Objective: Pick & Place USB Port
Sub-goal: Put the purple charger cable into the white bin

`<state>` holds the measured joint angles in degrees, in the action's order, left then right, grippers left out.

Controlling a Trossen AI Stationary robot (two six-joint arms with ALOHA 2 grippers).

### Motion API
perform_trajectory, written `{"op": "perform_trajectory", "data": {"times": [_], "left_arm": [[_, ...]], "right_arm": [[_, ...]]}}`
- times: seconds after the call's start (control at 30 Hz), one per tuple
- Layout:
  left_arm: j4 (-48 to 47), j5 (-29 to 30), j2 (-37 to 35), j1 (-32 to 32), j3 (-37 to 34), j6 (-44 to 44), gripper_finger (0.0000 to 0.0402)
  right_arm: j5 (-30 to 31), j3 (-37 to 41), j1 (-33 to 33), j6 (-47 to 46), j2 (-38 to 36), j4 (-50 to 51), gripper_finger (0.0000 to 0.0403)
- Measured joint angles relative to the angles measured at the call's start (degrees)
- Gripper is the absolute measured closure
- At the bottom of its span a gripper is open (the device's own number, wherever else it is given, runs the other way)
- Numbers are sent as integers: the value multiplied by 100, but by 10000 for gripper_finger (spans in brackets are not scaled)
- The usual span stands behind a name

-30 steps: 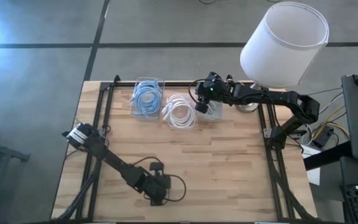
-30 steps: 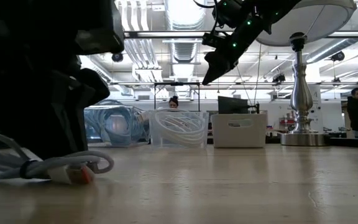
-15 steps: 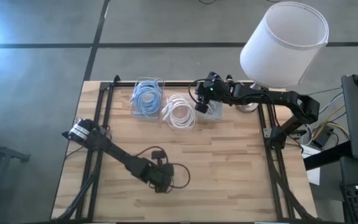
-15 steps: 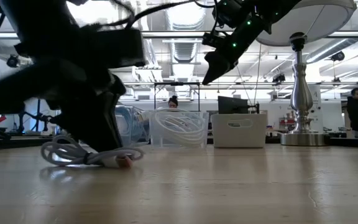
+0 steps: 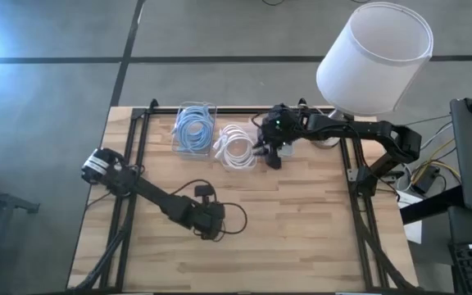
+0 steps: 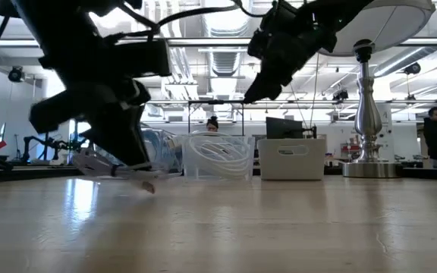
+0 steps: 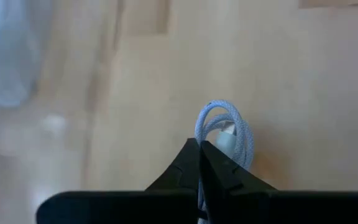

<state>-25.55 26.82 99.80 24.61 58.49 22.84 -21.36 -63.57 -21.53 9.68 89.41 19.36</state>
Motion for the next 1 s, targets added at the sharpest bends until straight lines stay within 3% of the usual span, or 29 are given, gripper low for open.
{"op": "perform_trajectory", "data": {"times": [0.07,0.23,0.37,0.7,1.0], "left_arm": [[7,286,-13,-42,-3,-222,397],[54,1229,-55,-188,3,-906,397],[225,1819,-65,-382,45,-1308,397],[821,2009,-75,-832,416,-3060,397],[1333,2014,-75,-1221,421,-3387,397]], "right_arm": [[-267,178,40,-31,0,-3,284],[-296,538,151,-66,2,-6,286],[-315,666,222,-667,2,-156,281],[-271,1177,574,-2131,2,-1213,280],[-120,1433,863,-2753,2,-2283,280]]}}
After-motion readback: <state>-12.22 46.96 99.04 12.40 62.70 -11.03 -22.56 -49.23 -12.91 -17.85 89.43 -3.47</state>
